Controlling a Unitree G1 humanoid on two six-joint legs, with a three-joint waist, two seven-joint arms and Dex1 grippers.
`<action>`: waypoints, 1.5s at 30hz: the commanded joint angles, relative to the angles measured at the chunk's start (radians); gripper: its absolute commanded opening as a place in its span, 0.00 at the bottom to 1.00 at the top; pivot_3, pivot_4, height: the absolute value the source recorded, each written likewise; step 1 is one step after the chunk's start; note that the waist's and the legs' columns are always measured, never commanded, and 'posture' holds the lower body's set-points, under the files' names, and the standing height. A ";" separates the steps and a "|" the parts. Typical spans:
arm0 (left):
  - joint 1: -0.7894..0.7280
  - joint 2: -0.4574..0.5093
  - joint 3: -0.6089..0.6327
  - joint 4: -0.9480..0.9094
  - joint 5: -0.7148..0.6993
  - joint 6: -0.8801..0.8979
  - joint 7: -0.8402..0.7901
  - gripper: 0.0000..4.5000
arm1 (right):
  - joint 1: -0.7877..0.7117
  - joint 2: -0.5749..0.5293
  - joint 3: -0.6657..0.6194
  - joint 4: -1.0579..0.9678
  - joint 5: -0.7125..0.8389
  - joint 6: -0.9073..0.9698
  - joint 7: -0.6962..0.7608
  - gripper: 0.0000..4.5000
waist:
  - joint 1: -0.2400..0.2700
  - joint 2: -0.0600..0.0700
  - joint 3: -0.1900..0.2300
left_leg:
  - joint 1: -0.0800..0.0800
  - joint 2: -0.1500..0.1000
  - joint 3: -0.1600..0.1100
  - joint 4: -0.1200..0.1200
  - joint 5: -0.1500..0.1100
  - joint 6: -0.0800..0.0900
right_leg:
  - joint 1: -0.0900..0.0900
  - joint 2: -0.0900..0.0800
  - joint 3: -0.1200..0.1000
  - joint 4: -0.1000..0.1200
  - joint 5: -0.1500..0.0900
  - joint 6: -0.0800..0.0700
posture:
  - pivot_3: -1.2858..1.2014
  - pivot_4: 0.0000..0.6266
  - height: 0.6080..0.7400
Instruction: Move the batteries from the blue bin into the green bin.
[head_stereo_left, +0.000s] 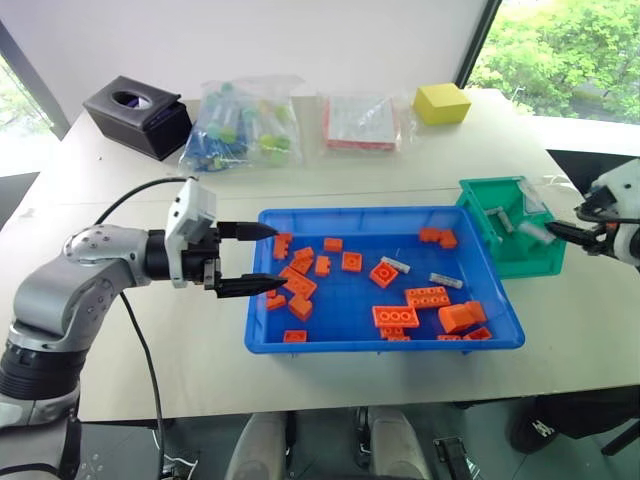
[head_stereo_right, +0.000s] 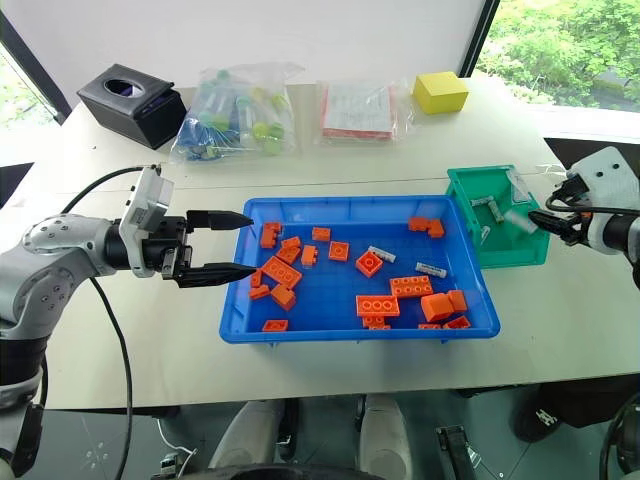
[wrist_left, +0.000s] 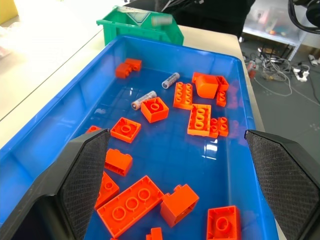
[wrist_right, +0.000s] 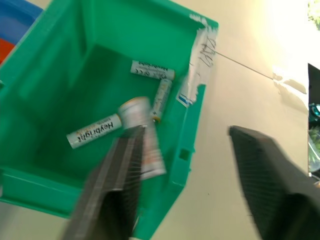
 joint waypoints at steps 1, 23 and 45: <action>-0.010 0.006 0.023 -0.021 -0.004 -0.012 0.001 1.00 | -0.036 -0.013 -0.012 -0.039 0.028 -0.033 0.021 0.66 | 0.002 0.000 0.000 | 0.000 0.000 0.000 0.000 0.000 0.000 | 0.000 0.000 0.000 0.000 0.000 0.000 | 0.52 0.24 0.64; 0.003 0.014 0.046 -0.054 -0.024 -0.001 0.029 1.00 | -0.127 0.169 0.480 -0.327 0.046 -0.052 0.183 0.66 | 0.005 -0.001 0.000 | -0.002 0.000 -0.001 0.001 0.000 0.000 | 0.000 -0.001 0.000 -0.002 0.000 0.000 | 0.52 0.24 0.64; -0.007 0.018 0.056 -0.053 -0.021 -0.001 0.028 1.00 | -0.098 0.229 0.493 -0.150 -0.069 -0.214 0.166 0.66 | 0.004 -0.001 0.000 | -0.001 0.000 -0.001 0.001 0.000 0.000 | 0.000 0.000 0.000 0.000 0.000 0.000 | 0.52 0.24 0.64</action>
